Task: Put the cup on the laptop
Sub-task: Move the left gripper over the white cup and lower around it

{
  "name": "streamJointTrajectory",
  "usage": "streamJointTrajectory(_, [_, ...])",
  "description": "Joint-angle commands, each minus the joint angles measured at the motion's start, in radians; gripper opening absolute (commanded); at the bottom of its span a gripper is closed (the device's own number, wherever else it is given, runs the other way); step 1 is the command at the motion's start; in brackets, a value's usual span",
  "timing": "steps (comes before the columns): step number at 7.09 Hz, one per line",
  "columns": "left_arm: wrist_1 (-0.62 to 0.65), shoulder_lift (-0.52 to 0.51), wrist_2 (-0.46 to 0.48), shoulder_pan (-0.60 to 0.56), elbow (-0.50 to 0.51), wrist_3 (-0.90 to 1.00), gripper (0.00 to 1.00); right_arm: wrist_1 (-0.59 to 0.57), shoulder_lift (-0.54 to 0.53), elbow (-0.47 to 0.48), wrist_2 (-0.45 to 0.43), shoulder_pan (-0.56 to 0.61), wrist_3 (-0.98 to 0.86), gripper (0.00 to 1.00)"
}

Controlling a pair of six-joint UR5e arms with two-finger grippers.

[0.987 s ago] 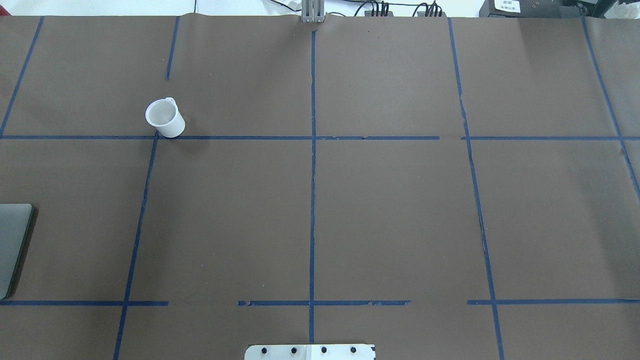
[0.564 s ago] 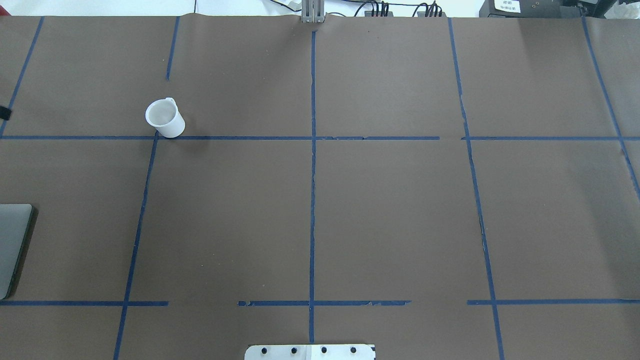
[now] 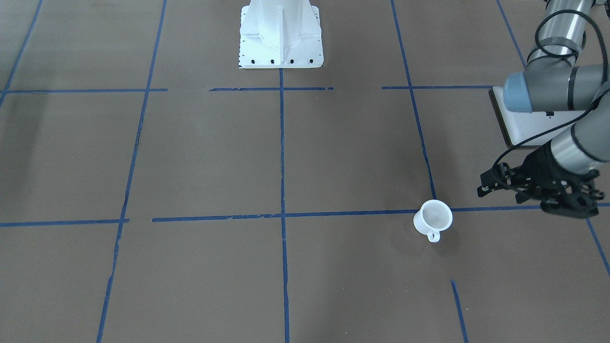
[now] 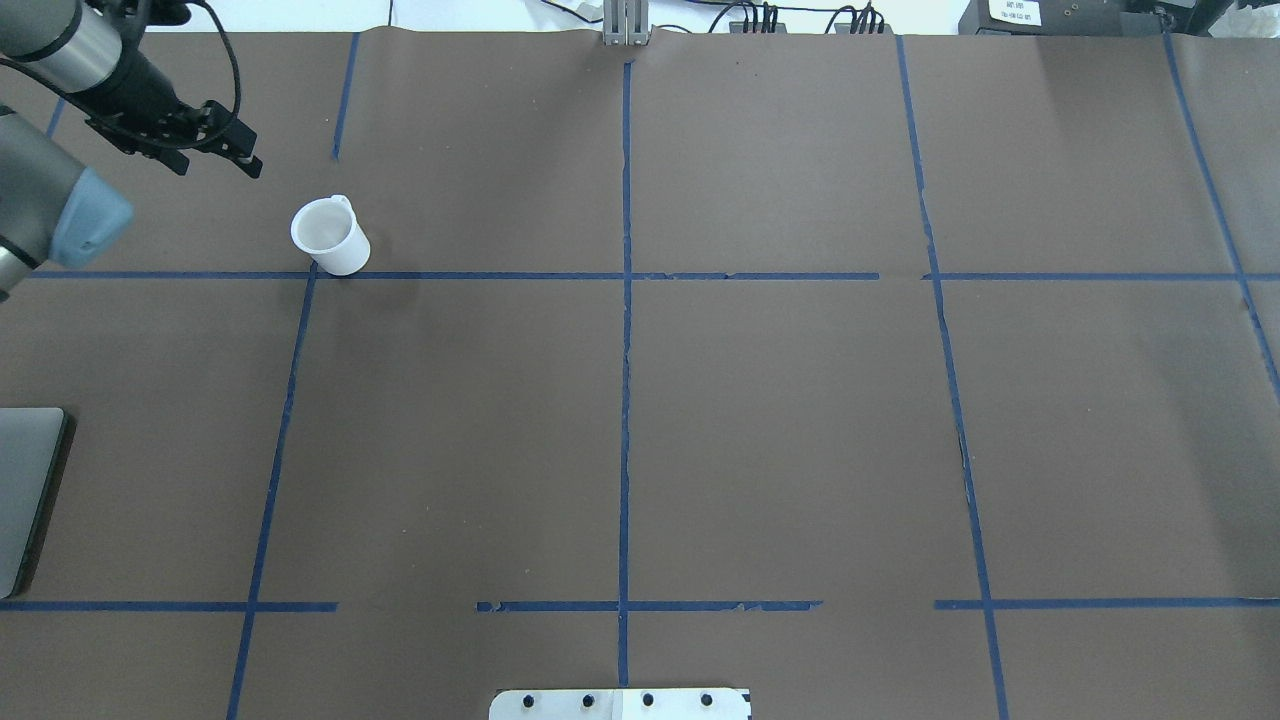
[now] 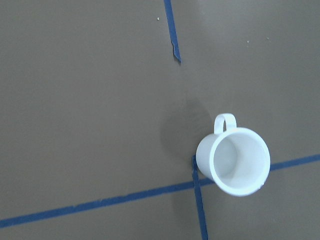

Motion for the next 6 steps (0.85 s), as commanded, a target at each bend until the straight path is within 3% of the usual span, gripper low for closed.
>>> streamJointTrajectory(1, [-0.107, -0.1, 0.023, 0.048, 0.164, -0.132, 1.0, -0.001, 0.0, 0.0, 0.0, 0.0, 0.0, 1.0])
streamJointTrajectory(3, [-0.108, -0.124, 0.149, 0.136, 0.187, -0.213, 1.0, 0.0, 0.0, 0.0, 0.0, 0.0, 0.0, 1.0])
streamJointTrajectory(4, [-0.11, -0.126, 0.152, 0.144, 0.193, -0.216, 0.99, -0.001, 0.0, 0.0, 0.0, 0.0, 0.0, 1.0])
streamJointTrajectory(5, [-0.11, -0.129, 0.152, 0.157, 0.201, -0.233, 0.88, 0.0, 0.0, 0.0, 0.0, 0.0, 0.0, 1.0])
streamJointTrajectory(6, [-0.11, -0.132, 0.152, 0.157, 0.201, -0.239, 0.63, 0.001, 0.0, 0.0, 0.0, 0.0, 0.0, 1.0])
